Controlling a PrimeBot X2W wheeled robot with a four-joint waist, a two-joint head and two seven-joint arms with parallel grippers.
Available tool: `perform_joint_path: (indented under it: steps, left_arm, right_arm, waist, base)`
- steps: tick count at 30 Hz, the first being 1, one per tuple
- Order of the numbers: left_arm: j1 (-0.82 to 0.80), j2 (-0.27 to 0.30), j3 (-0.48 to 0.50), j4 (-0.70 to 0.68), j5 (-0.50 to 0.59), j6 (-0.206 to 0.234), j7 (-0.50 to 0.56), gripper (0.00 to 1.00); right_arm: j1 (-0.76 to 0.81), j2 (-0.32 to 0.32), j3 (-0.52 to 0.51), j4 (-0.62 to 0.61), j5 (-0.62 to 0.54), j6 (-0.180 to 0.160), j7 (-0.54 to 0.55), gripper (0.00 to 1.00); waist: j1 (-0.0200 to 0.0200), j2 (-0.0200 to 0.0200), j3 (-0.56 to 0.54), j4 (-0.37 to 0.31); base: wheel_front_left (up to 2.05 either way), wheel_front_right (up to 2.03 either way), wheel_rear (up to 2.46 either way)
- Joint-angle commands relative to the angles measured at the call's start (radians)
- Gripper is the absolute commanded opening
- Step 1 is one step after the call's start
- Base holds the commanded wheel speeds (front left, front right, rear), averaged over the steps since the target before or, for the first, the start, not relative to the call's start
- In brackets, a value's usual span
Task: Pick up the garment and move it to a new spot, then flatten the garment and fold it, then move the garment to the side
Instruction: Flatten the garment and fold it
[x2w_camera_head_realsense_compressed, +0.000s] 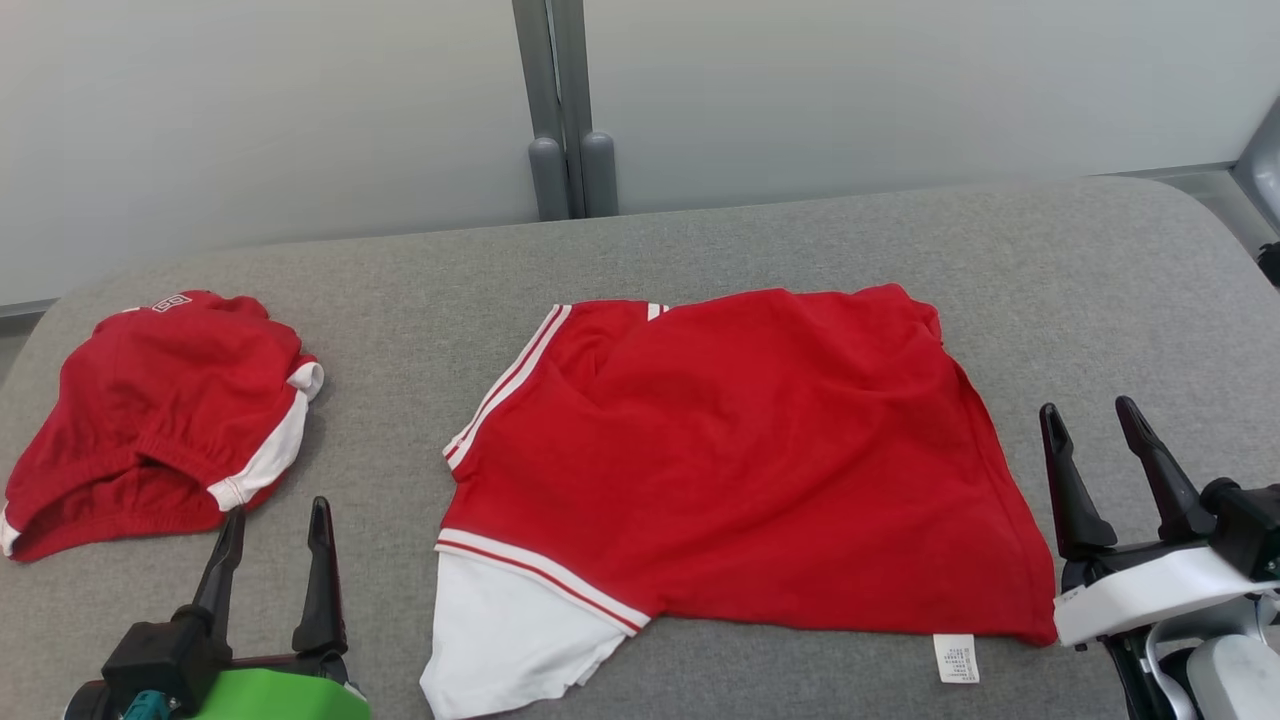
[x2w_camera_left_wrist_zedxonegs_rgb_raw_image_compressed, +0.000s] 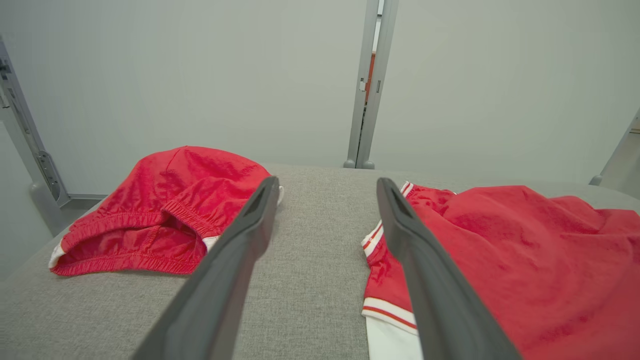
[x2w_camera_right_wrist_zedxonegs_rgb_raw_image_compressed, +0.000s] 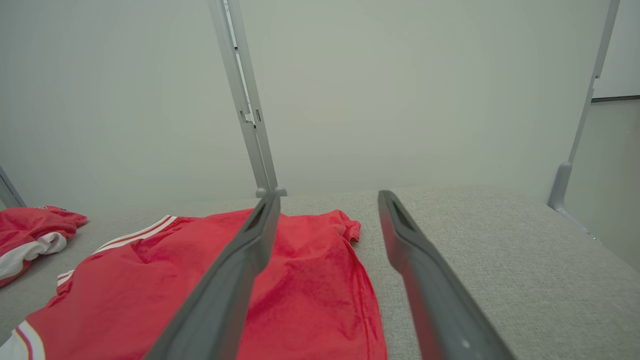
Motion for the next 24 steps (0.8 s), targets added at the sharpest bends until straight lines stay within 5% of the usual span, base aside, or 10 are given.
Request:
perform_joint_path:
  steps: [1, 24]
  left_arm:
    - [0.000, -0.011, 0.015, 0.005, 0.012, -0.013, -0.003, 1.00]
    - [-0.011, -0.112, 0.123, 0.063, 0.122, -0.123, -0.002, 1.00]
  right_arm:
    - [-0.012, -0.003, 0.002, 0.003, 0.007, -0.001, -0.007, 1.00]
    - [-0.018, -0.007, 0.013, -0.002, 0.010, -0.001, -0.004, 1.00]
  waist:
    - [0.0000, 0.0000, 0.000, -0.001]
    - [0.0000, 0.0000, -0.005, -0.008]
  base:
    - [0.00, 0.00, 0.00]
    - [0.00, 0.00, 0.00]
